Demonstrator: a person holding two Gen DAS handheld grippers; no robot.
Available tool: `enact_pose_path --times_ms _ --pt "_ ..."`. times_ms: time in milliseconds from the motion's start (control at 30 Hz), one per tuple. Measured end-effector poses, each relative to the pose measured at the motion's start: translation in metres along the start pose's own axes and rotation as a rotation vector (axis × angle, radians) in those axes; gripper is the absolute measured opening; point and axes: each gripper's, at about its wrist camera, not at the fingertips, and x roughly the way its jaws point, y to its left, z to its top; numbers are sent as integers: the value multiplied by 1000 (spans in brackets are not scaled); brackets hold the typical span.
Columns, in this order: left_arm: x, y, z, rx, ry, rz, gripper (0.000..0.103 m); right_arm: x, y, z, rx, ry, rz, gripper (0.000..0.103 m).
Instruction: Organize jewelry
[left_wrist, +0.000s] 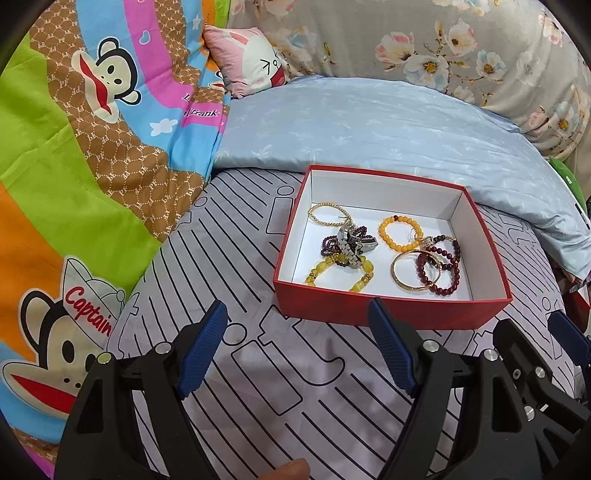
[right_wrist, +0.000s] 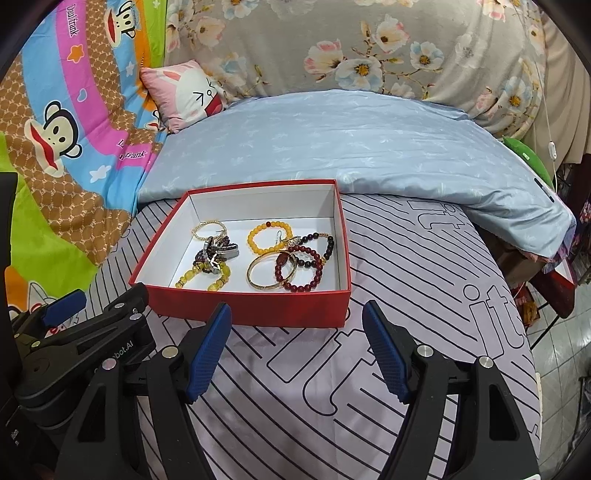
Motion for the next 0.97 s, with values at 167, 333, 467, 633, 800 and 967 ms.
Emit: enact_pose_path --times_ms 167,333,467,633,800,967 --pt "-3 1 1 6 -2 2 74 -2 2 1 0 -2 0 71" --pt "-5 -1 2 15 -6 4 74 -5 1 1 11 -2 1 71" --pt "-7 -3 2 30 -12 2 74 -6 -2 1 13 -3 -2 71" --pt "-11 -5 3 39 -34 0 74 -9 -3 2 16 -9 -2 71" --pt "-11 -5 4 39 -32 5 74 -10 -4 2 17 -14 -10 73" --pt "-11 -4 4 37 -32 9 74 -11 -6 3 36 -24 -25 77"
